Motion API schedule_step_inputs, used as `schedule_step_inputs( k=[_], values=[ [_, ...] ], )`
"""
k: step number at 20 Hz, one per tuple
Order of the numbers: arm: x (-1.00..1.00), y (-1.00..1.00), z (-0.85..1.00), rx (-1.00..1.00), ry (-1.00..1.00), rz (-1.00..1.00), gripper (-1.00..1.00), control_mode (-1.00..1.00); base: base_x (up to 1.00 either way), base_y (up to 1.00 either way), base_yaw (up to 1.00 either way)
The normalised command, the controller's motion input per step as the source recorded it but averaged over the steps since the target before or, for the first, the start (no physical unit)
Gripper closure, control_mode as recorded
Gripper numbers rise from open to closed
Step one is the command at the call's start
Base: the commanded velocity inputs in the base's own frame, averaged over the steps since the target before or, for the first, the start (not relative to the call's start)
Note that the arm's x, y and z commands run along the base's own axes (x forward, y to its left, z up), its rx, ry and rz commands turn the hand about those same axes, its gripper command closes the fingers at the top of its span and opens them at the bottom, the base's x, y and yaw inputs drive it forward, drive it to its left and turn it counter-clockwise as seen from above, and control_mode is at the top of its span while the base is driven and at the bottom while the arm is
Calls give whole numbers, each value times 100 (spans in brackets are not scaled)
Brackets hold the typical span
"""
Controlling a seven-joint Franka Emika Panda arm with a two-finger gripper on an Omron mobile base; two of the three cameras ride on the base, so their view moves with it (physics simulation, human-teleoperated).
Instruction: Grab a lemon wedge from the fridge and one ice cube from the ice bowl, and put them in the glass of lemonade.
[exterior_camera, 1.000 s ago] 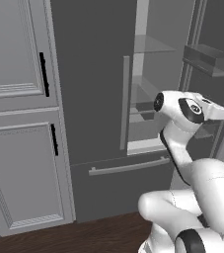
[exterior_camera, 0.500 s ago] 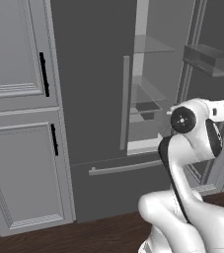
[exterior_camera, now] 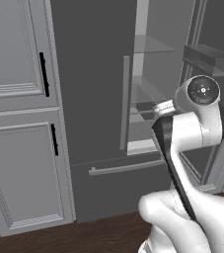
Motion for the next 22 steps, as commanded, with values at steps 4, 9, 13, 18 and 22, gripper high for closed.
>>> schedule_step_inputs(
  k=[4,9,13,18,22],
  values=[
    [32,20,-5,31,-4,0,-100,-100,0,0,0],
    [40,17,-6,19,0,-7,-100,-100,0,0,0],
    [38,41,-42,18,2,-2,-100,-100,0,0,0],
    [40,42,-70,18,0,0,-100,-100,0,0,0],
    [53,18,-47,17,0,0,-100,-100,0,0,0]
  ],
)
